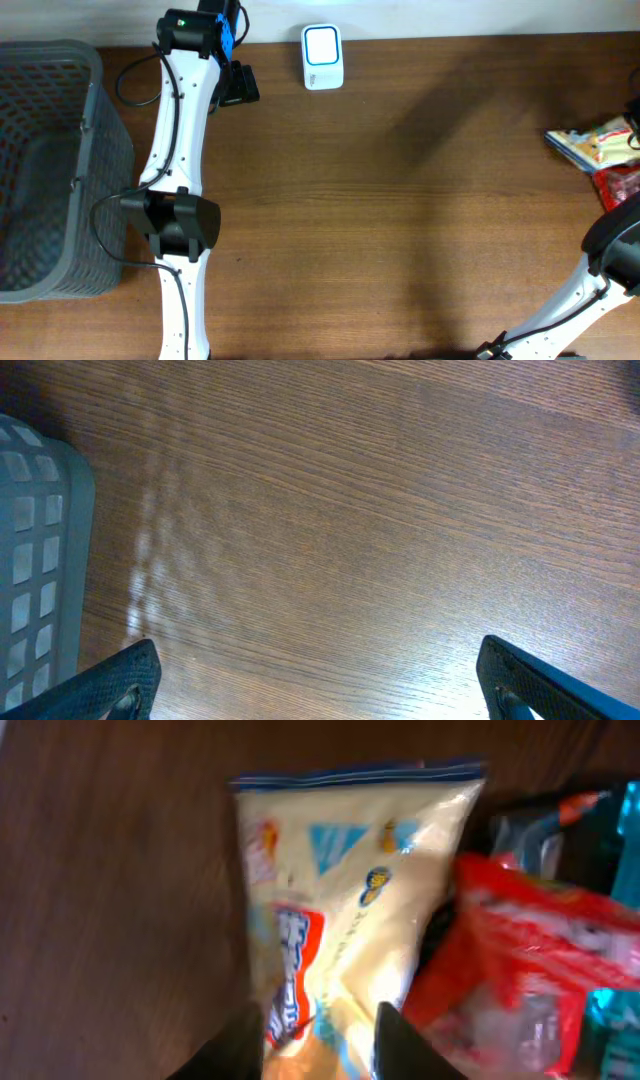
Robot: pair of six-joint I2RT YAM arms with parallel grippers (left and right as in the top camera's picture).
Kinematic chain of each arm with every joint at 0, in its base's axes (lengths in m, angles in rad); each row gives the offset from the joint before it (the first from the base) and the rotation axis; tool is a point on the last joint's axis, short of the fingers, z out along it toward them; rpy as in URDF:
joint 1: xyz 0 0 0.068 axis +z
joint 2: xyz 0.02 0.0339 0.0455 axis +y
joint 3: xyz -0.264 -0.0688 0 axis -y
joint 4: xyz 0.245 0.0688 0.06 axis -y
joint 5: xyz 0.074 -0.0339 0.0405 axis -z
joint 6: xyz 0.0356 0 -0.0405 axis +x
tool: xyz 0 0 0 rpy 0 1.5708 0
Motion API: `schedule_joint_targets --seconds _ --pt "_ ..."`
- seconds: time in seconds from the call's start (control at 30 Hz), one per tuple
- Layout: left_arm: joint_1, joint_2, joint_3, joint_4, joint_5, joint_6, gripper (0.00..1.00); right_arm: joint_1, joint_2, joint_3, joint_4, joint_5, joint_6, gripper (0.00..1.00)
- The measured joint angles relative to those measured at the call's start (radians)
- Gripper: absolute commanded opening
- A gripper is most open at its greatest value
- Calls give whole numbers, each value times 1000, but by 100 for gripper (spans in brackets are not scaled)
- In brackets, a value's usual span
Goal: Scan the item barcode
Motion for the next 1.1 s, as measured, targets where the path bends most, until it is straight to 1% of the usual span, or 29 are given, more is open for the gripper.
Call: schedule_joint_targets --seconds 0.03,0.1,0.13,0.23,0.27,0.3,0.37,0.43,0.47,0.53,0.6,0.67,0.77,0.83,0.87,0.97,1.0,1.1 --pt "0 0 0 0 0 0 99 0 0 0 -16 1 -7 62" --pt "0 0 0 0 0 0 99 -4 -1 0 -56 3 -6 67" --pt "0 0 0 0 0 0 99 -8 -5 0 -82 3 -10 73" --pt "0 0 0 0 0 0 99 -21 -59 0 -141 3 -23 86" --pt "0 0 0 0 0 0 99 -23 -149 0 -180 3 -27 93" --pt "0 0 0 0 0 0 99 -23 -208 0 -235 -1 -31 98" --pt "0 0 0 0 0 0 99 -22 -348 0 -303 -26 -40 98" --pt "0 0 0 -1 0 0 99 -17 -469 2 -366 -94 -58 98" --pt "0 0 0 1 0 0 99 3 -550 2 -429 -139 -80 99" --pt "0 0 0 -1 0 0 99 47 -628 2 -508 -170 -119 98" --pt "0 0 0 0 0 0 99 154 -732 -1 -599 -195 -187 98" --pt "0 0 0 0 0 0 99 246 -829 -37 -604 -208 -209 98" --pt "0 0 0 0 0 0 99 462 -1041 -176 -613 -234 -227 98" --pt "0 0 0 0 0 0 99 563 -1131 -283 -633 -246 -232 98" --pt "0 0 0 -1 0 0 99 606 -1169 -352 -650 -249 -231 98" --pt "0 0 0 0 0 0 99 648 -1198 -464 -677 -250 -232 98" --pt "-1 0 0 0 0 0 99 648 -1196 -491 -676 -250 -232 98" --pt "0 0 0 0 0 0 99 648 -1170 -498 -676 -250 -232 98"
